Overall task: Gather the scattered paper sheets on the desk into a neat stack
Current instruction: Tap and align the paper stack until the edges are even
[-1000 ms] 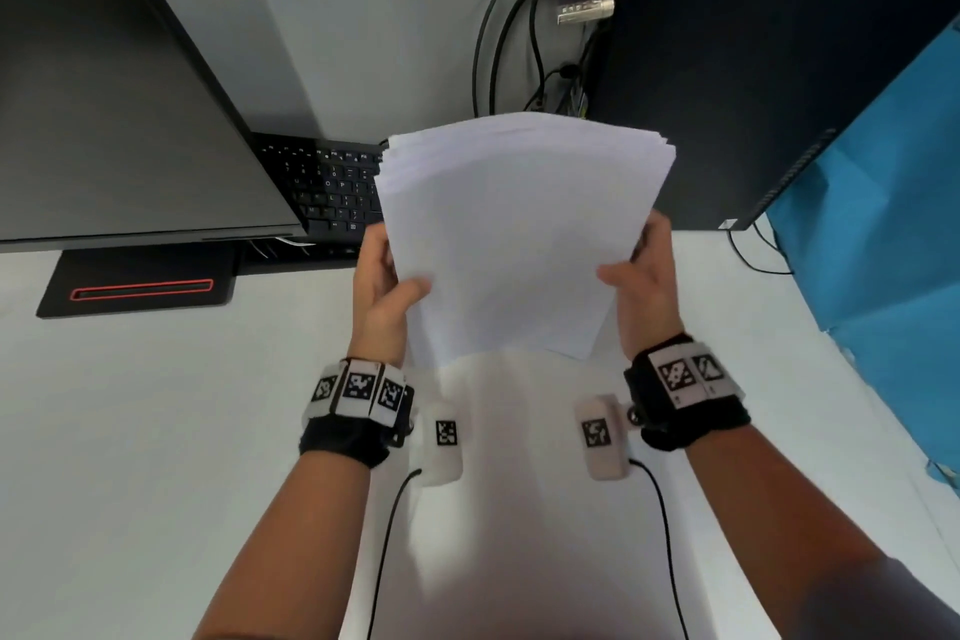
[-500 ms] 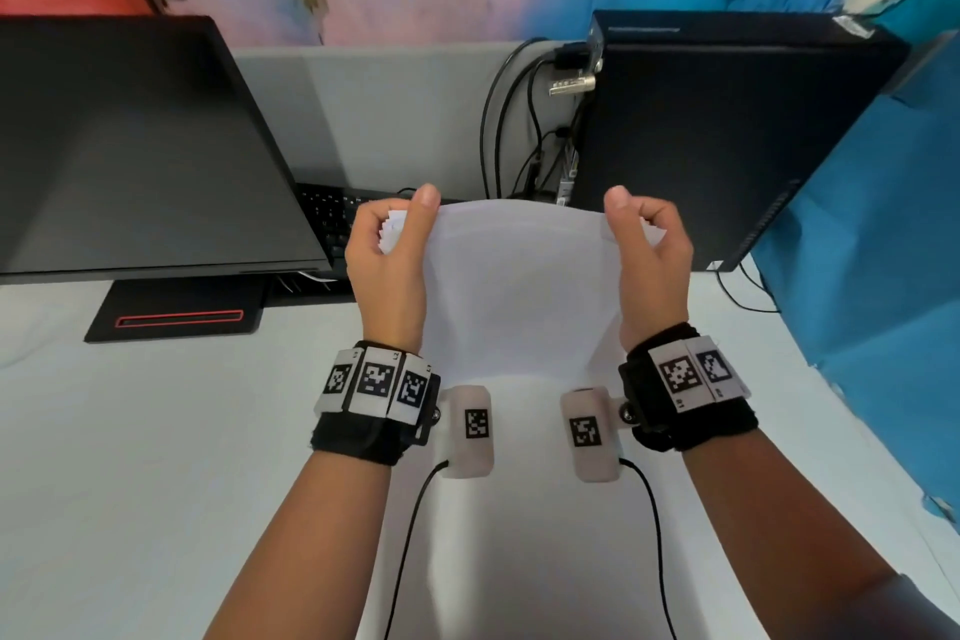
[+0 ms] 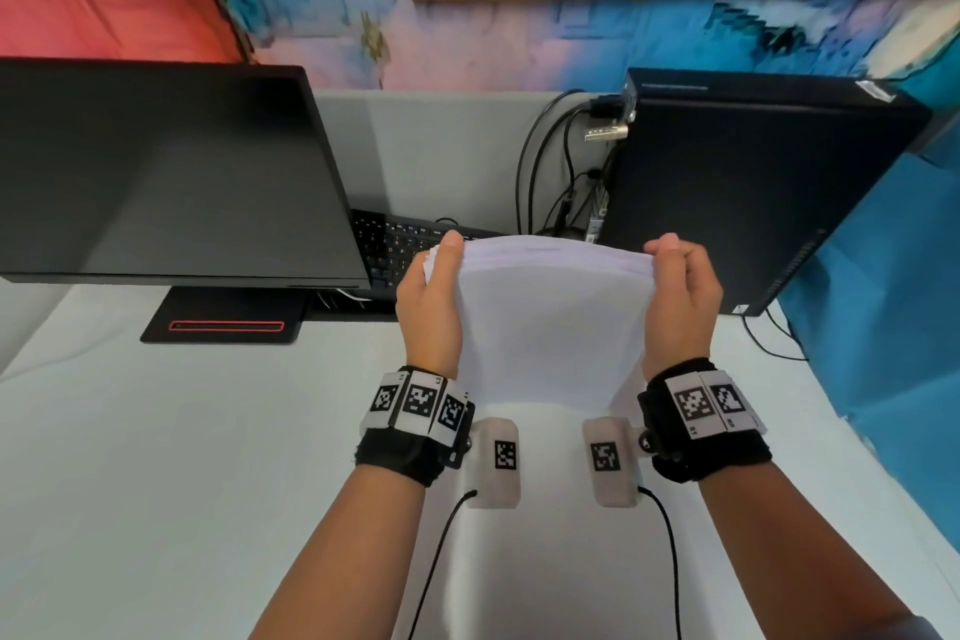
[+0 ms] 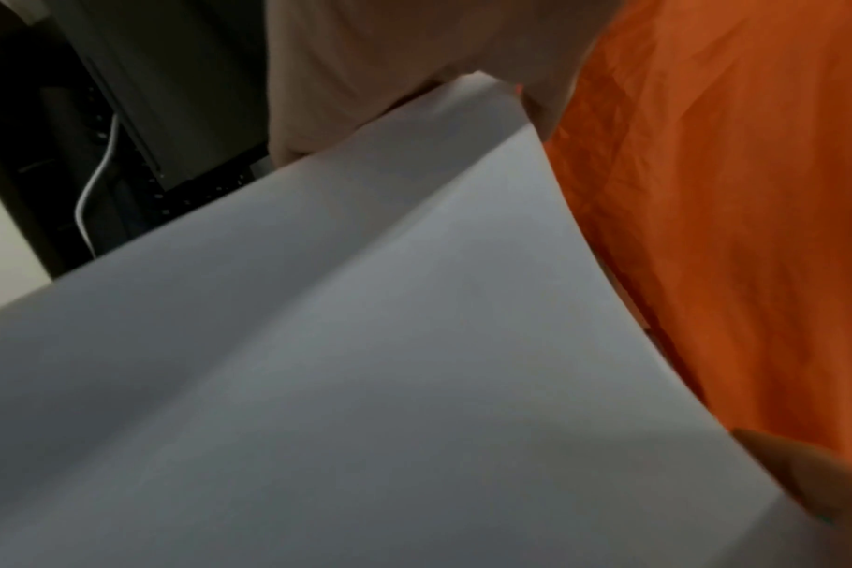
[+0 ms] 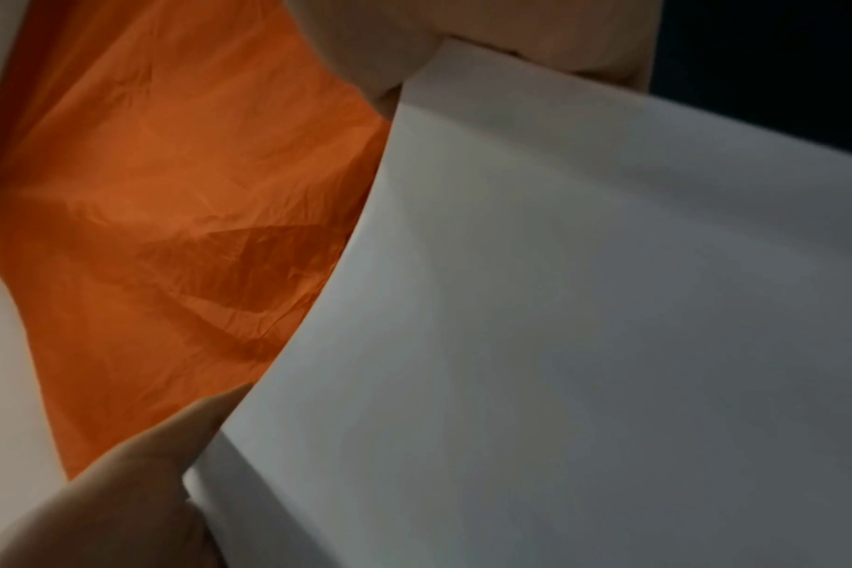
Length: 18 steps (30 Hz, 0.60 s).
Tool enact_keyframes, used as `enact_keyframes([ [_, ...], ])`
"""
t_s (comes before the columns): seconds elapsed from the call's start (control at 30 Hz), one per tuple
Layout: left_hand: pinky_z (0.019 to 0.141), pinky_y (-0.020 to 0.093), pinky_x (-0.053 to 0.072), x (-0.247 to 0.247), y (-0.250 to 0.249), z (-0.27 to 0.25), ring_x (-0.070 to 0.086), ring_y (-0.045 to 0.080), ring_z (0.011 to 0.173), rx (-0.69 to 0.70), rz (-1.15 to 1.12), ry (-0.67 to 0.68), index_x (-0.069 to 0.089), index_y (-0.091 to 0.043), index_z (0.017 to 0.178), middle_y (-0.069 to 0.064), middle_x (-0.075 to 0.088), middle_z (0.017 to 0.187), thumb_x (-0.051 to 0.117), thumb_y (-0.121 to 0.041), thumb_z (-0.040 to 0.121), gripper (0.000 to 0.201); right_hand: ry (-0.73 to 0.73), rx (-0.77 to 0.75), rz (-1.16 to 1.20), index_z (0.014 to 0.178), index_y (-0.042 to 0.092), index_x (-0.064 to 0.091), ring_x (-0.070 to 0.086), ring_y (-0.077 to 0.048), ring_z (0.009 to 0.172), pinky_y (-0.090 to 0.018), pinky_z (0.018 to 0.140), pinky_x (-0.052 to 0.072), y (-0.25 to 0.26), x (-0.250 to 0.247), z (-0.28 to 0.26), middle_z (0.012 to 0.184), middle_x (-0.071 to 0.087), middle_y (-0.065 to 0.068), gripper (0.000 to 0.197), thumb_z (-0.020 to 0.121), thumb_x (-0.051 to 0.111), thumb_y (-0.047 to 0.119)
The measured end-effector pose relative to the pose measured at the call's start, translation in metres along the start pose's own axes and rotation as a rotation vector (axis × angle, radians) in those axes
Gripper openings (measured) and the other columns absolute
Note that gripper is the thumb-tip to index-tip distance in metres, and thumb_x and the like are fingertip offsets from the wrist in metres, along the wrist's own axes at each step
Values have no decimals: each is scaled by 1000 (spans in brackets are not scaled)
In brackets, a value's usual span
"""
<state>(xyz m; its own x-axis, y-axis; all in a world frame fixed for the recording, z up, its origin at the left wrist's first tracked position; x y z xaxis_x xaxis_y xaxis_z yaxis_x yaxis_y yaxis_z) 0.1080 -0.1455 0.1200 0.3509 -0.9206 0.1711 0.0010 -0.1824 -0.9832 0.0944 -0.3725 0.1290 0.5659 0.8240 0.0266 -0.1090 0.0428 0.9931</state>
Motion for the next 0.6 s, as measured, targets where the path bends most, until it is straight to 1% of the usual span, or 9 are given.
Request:
enact_keyframes([
  [0.07, 69, 27, 42, 0, -2, 1, 52, 12, 65, -29, -5, -9, 51, -22, 60, -7, 57, 66, 60, -37, 88, 33, -7, -8, -31, 77, 30, 58, 55, -15, 87, -35, 78, 45, -1, 0, 1, 83, 57, 12, 16, 89, 48, 27],
  [0.13, 63, 21, 40, 1, -4, 1, 48, 6, 57, -27, 0, -11, 45, -24, 55, -14, 51, 56, 57, -30, 91, 38, -14, -30, -49, 78, 31, 58, 56, -15, 87, -36, 79, 47, -1, -1, 2, 83, 58, 13, 21, 91, 46, 20],
  [0.2, 54, 14, 38, 2, -7, 1, 43, -2, 49, -2, 23, -5, 42, -24, 56, -17, 46, 51, 52, -24, 94, 40, -7, -44, -35, 81, 29, 57, 57, -12, 80, -29, 74, 48, 0, -2, 3, 81, 59, 10, 25, 94, 42, 14],
  [0.23, 53, 13, 36, 3, -9, 0, 42, -3, 49, 11, 40, 3, 43, -24, 57, -17, 45, 52, 50, -21, 95, 38, 4, -48, -31, 83, 28, 57, 57, -9, 76, -24, 70, 47, 1, -2, 4, 80, 60, 8, 27, 95, 40, 11],
  [0.3, 60, 18, 35, 2, -11, 0, 41, -1, 54, 42, 83, 20, 45, -21, 61, -14, 45, 60, 46, -17, 95, 34, 27, -52, -23, 85, 27, 56, 57, -6, 71, -16, 63, 46, 3, -2, 4, 79, 60, 5, 28, 97, 38, 10],
  [0.37, 65, 23, 36, 0, -13, 2, 44, 1, 60, 57, 112, 31, 50, -20, 63, -12, 49, 64, 42, -13, 94, 33, 37, -36, -8, 87, 25, 57, 56, -5, 72, -14, 62, 46, 3, -2, 4, 79, 59, 7, 22, 97, 41, 13],
  [0.43, 71, 26, 41, -2, -12, 6, 52, 7, 70, 48, 111, 53, 60, -16, 70, -8, 59, 72, 42, -15, 92, 29, 35, -17, 0, 89, 21, 57, 54, -6, 77, -19, 69, 44, 1, -2, 3, 82, 56, 10, 13, 95, 46, 17],
  [0.5, 76, 28, 44, -2, -12, 8, 56, 12, 77, 48, 97, 91, 66, -9, 81, 0, 63, 80, 46, -23, 92, 27, 32, -32, -27, 90, 20, 57, 51, -4, 82, -21, 76, 43, -1, -3, 1, 84, 54, 14, 8, 94, 51, 18],
  [0.6, 70, 25, 42, -4, -12, 7, 53, 13, 71, 58, 116, 129, 63, -4, 81, 2, 57, 75, 56, -29, 93, 29, 20, -37, -47, 92, 17, 58, 51, -2, 83, -20, 77, 42, -3, -5, 0, 84, 55, 15, 7, 94, 52, 18],
])
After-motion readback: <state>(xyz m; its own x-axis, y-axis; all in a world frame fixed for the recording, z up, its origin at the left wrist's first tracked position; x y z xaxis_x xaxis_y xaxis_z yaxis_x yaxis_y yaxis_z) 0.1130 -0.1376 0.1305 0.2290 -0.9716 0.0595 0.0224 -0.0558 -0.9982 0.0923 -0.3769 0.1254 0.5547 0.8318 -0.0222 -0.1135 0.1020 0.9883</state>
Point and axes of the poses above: each hand's wrist, its own z-axis towards the middle knuckle, its own x-axis out of the palm, y = z × x, the point moved 5 cm from there along z, towards the middle knuckle
